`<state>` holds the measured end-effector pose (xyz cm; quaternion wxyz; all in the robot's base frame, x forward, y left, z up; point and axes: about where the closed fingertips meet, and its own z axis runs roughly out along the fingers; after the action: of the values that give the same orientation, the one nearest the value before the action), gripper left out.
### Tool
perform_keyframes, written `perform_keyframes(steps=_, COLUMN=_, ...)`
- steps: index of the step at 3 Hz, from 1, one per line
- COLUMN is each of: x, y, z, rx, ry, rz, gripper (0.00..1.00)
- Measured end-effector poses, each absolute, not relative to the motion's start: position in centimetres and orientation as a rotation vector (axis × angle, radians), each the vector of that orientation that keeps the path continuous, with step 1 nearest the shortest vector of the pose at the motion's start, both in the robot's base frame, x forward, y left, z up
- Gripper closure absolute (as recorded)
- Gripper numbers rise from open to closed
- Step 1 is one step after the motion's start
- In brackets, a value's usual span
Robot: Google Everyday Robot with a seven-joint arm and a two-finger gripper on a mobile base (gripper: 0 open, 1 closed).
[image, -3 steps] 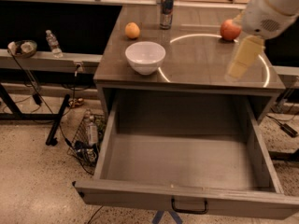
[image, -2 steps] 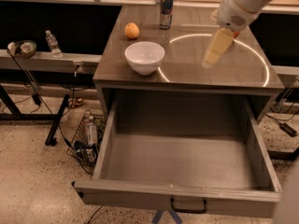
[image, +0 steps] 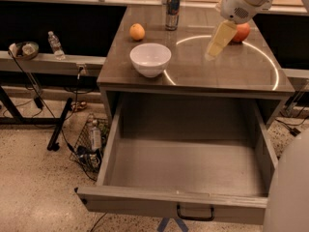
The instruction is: Place redbull can into top drawer
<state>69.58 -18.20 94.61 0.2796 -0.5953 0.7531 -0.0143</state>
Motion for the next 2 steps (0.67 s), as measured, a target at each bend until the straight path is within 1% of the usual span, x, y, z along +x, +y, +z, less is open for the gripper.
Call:
perform_keyframes(steps=1, x=71.1, y=-17.6, z=94.3, rx=-1.503, ry=2.019, rz=-0.009, gripper=0.0)
perform_keyframes(steps=2, x=75.1, y=-15.6, z=93.9, rx=-1.355, ry=1.996, rz=0.049, gripper=0.0)
